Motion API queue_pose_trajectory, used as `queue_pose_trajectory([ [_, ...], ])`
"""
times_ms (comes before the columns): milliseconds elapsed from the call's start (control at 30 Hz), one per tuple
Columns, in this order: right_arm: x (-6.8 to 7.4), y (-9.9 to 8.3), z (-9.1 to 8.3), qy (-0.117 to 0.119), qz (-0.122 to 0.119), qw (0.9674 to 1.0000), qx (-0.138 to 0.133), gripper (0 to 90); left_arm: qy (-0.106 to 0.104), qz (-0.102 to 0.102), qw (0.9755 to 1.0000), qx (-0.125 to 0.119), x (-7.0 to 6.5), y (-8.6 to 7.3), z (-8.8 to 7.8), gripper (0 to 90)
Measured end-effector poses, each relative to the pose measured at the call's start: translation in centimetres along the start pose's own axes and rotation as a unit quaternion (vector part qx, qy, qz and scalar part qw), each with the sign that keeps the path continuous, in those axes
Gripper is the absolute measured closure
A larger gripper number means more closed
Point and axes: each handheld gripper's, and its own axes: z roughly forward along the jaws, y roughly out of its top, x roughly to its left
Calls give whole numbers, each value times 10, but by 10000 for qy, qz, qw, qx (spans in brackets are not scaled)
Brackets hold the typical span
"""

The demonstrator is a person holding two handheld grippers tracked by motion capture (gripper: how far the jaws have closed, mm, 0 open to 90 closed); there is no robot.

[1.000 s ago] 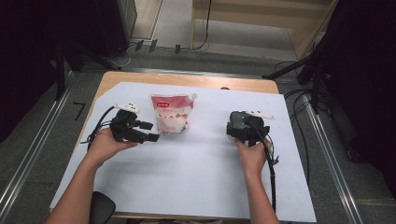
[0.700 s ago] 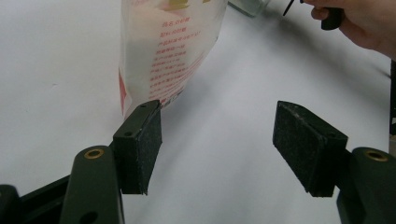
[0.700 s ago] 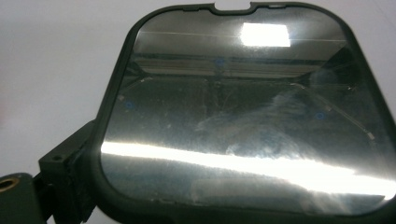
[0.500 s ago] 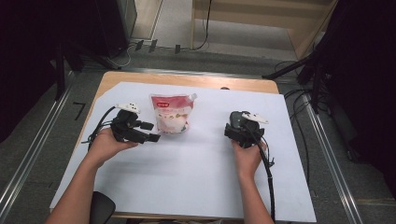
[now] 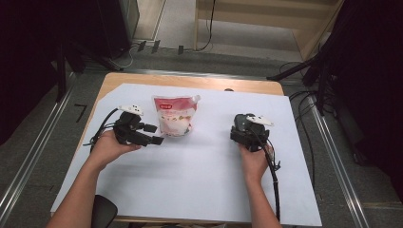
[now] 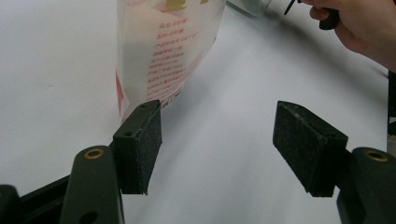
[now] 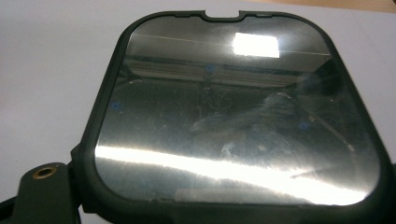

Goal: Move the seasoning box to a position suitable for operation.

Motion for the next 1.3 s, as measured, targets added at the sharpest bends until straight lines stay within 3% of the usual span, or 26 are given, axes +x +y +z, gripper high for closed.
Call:
queue_pose_trajectory([
  [233,0,7,-17,269,17,9994,-219,159,-16,-15,10000,-16,0,0,0,340],
  [367,-1,8,-24,668,92,9977,-117,159,-34,-4,10000,-44,0,0,-1,340],
  [433,-1,8,-26,735,50,9972,-93,159,-38,-10,10000,-42,0,0,-1,340],
  [500,1,7,-32,928,-217,9954,-53,159,-16,-2,10000,14,0,0,0,340],
  [700,1,7,-43,1202,-517,9914,14,159,-48,-9,10000,-13,-1,0,1,340],
  [767,-1,8,-48,1447,-608,9876,25,158,-34,-18,10000,-16,-1,1,0,340],
  [933,1,5,-57,1788,-1017,9786,42,159,-65,58,10000,0,-1,1,1,341],
  [1000,3,1,-60,2036,-1012,9738,54,159,-104,71,9999,-28,-2,1,1,343],
  [1200,22,-5,-64,2398,-1313,9619,66,159,-92,135,9998,-87,-6,3,-1,345],
  [1300,30,-7,-63,2505,-1390,9580,109,159,-77,153,9998,-76,-9,3,-2,347],
])
